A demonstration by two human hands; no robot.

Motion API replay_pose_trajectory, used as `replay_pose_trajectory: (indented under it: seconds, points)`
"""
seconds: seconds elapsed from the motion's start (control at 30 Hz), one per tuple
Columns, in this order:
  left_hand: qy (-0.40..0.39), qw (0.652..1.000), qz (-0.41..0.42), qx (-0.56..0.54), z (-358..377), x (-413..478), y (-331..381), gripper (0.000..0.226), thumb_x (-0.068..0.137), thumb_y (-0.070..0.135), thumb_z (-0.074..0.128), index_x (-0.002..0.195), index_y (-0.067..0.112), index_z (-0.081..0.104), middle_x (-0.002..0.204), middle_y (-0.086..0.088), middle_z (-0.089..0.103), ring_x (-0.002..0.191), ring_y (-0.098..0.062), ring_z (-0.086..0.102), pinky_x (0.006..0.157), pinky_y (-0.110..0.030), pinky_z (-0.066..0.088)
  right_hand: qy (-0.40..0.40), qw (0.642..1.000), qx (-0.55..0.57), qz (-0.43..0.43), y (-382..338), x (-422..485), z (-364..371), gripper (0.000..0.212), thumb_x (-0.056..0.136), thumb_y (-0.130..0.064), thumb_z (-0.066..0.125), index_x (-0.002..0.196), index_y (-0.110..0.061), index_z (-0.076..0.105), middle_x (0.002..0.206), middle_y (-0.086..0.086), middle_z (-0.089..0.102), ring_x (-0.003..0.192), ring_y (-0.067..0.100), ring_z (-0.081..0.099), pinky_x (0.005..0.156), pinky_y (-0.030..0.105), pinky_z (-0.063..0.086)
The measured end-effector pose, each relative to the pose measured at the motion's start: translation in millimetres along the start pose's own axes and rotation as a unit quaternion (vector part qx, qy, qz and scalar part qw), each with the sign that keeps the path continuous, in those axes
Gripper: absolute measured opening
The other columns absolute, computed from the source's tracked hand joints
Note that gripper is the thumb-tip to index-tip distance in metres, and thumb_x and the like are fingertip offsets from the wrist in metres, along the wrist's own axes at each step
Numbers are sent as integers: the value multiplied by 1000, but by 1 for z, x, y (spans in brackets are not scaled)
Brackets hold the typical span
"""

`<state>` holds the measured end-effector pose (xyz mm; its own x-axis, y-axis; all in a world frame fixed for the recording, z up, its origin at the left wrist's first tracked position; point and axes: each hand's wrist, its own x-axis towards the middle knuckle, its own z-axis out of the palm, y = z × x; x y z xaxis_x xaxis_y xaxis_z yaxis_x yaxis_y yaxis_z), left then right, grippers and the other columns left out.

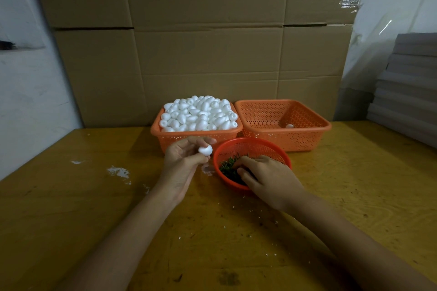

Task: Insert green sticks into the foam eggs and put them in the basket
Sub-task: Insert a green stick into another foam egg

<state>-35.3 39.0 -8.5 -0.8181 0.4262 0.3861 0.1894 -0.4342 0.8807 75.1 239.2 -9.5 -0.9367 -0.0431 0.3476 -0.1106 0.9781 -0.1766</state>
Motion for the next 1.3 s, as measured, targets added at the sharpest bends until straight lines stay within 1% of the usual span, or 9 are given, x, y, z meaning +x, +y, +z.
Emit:
replay_pose_trajectory:
  seconds: [0.27, 0.43, 0.77, 0.83, 0.9, 0.97, 1.03, 1.2, 1.3]
  points:
    - [-3, 1000, -10, -20, 1, 0, -2, 32, 67, -13, 66, 77, 17, 75, 106, -17, 77, 93, -23, 74, 78, -30, 60, -6, 1000, -1, 1, 0, 0, 0, 31, 109, -43, 36, 127, -31, 58, 115, -8, 70, 105, 15, 58, 75, 34, 43]
    - [-31, 999, -11, -23, 1, -1, -4, 39, 77, -22, 60, 82, 13, 75, 112, -19, 75, 100, -34, 75, 80, -32, 61, -4, 1000, -7, -2, 0, 0, 0, 30, 109, -43, 35, 126, -31, 58, 112, -8, 70, 103, 15, 58, 75, 34, 44]
    - [-44, 999, -4, -17, 5, -4, -4, 31, 74, -15, 67, 84, 12, 78, 110, -15, 76, 97, -32, 76, 81, -31, 61, 1, 1000, -6, -1, 0, 0, 1, 31, 108, -44, 35, 122, -29, 58, 109, -8, 70, 102, 15, 58, 73, 35, 44]
    - [-52, 999, -3, -14, 5, -4, -3, 33, 76, -16, 67, 91, 11, 79, 111, -16, 75, 98, -33, 76, 82, -34, 61, 5, 1000, -8, -3, 0, 0, 1, 31, 108, -44, 35, 122, -29, 59, 106, -7, 69, 100, 15, 58, 69, 33, 38]
    - [-60, 998, -7, -7, 6, -3, -3, 48, 76, -12, 69, 114, 17, 77, 112, -17, 75, 100, -35, 75, 81, -35, 60, 10, 1000, -6, -3, -1, 0, 1, 30, 108, -43, 37, 121, -28, 60, 102, -6, 68, 98, 16, 59, 68, 33, 35]
    - [-64, 998, -16, -16, 7, -3, -4, 71, 76, -14, 69, 137, 22, 64, 112, -20, 73, 100, -38, 74, 81, -36, 61, 12, 1000, -5, -1, -1, -1, 0, 30, 108, -42, 37, 121, -28, 60, 99, -6, 66, 96, 17, 59, 67, 33, 33]
    - [-62, 998, -19, -18, 7, -3, -5, 77, 76, -14, 70, 143, 20, 56, 112, -21, 73, 102, -41, 74, 85, -37, 62, 6, 1000, -11, 0, -2, 0, 0, 32, 108, -43, 35, 121, -27, 59, 99, -6, 67, 95, 16, 58, 67, 34, 35]
    - [-69, 997, 0, 19, 8, -5, -3, 35, 74, -11, 75, 100, 12, 69, 110, -20, 75, 102, -42, 75, 87, -42, 61, -1, 1000, -17, 2, -2, 0, -1, 33, 108, -44, 34, 121, -26, 59, 102, -6, 69, 94, 15, 57, 69, 34, 42]
    - [-71, 996, 22, 50, 10, -5, -2, 31, 74, -12, 73, 85, 16, 75, 109, -18, 75, 100, -39, 75, 86, -42, 62, -7, 1000, -11, 4, -3, 0, -2, 32, 108, -43, 35, 124, -28, 58, 105, -5, 70, 96, 16, 58, 71, 36, 44]
